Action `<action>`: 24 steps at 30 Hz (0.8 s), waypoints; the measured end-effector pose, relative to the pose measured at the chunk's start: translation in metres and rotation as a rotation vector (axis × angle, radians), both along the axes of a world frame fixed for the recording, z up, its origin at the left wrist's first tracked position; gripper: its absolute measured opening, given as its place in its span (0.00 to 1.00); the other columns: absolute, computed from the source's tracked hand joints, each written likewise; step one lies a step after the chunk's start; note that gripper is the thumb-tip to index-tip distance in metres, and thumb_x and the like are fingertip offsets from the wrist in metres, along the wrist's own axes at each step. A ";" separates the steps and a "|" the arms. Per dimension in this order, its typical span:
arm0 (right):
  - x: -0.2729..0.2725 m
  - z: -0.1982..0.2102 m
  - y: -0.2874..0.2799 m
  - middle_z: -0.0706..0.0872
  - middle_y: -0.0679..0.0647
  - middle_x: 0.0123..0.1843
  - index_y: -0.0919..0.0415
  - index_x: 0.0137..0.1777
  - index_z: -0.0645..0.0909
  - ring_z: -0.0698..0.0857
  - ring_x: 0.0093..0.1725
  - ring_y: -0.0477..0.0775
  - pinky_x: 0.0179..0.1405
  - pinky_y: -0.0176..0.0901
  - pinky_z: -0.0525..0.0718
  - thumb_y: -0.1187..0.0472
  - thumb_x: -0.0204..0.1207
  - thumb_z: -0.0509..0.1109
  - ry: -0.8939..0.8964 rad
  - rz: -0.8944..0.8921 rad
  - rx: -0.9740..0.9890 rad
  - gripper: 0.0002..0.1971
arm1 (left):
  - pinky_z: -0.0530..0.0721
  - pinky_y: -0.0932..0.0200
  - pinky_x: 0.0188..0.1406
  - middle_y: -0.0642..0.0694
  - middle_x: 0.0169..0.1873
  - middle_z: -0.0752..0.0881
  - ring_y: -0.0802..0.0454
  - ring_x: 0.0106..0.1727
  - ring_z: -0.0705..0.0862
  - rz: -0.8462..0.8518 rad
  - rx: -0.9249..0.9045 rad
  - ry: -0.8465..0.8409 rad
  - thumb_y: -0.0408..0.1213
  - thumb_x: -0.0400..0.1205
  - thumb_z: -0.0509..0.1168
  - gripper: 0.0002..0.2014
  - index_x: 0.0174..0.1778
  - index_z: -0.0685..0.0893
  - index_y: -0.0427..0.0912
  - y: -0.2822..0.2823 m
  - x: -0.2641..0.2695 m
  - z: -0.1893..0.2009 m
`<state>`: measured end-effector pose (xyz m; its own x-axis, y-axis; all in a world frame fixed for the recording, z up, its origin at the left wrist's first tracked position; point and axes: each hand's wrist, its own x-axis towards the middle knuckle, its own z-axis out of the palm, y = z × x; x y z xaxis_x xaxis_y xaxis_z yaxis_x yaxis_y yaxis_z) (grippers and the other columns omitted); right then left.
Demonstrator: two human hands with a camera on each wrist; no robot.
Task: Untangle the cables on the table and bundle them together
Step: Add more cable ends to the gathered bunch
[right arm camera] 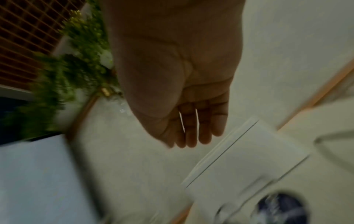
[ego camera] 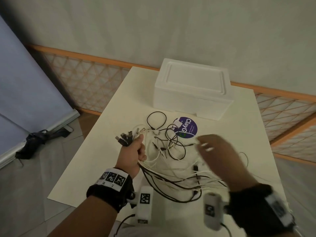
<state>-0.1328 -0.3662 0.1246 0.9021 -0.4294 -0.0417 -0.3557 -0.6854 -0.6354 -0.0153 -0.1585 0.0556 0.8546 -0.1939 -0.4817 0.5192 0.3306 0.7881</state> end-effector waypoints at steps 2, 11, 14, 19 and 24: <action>0.020 0.004 0.048 0.85 0.41 0.55 0.43 0.65 0.77 0.84 0.49 0.43 0.49 0.42 0.81 0.37 0.70 0.71 0.184 0.264 0.056 0.25 | 0.60 0.62 0.20 0.48 0.18 0.67 0.56 0.16 0.60 -0.028 0.037 -0.007 0.37 0.84 0.64 0.16 0.29 0.73 0.43 -0.002 -0.004 0.004; 0.038 0.006 0.013 0.87 0.55 0.41 0.60 0.51 0.85 0.82 0.42 0.56 0.39 0.43 0.74 0.52 0.83 0.62 -0.099 -0.014 -0.002 0.14 | 0.60 0.66 0.16 0.49 0.18 0.67 0.58 0.15 0.60 0.099 -0.123 0.003 0.42 0.85 0.62 0.16 0.31 0.74 0.44 0.018 -0.007 0.011; 0.014 0.019 -0.032 0.87 0.57 0.38 0.61 0.43 0.87 0.82 0.41 0.58 0.37 0.44 0.70 0.46 0.79 0.65 -0.126 -0.135 -0.059 0.18 | 0.62 0.67 0.15 0.50 0.18 0.68 0.58 0.15 0.61 0.189 -0.237 0.076 0.48 0.85 0.60 0.20 0.27 0.69 0.46 0.030 -0.002 0.005; -0.008 -0.002 -0.065 0.85 0.51 0.31 0.55 0.32 0.82 0.83 0.36 0.54 0.40 0.48 0.81 0.40 0.77 0.65 0.179 -0.069 -0.254 0.21 | 0.62 0.68 0.14 0.50 0.18 0.69 0.58 0.14 0.62 0.200 -0.285 0.103 0.51 0.85 0.58 0.28 0.17 0.67 0.47 0.026 0.001 0.003; -0.005 -0.026 -0.037 0.83 0.47 0.63 0.46 0.61 0.82 0.81 0.63 0.52 0.63 0.51 0.76 0.35 0.77 0.59 0.367 0.078 -0.626 0.22 | 0.65 0.68 0.15 0.46 0.19 0.72 0.57 0.14 0.64 0.155 -0.232 0.079 0.51 0.86 0.57 0.29 0.18 0.65 0.44 0.018 -0.001 0.006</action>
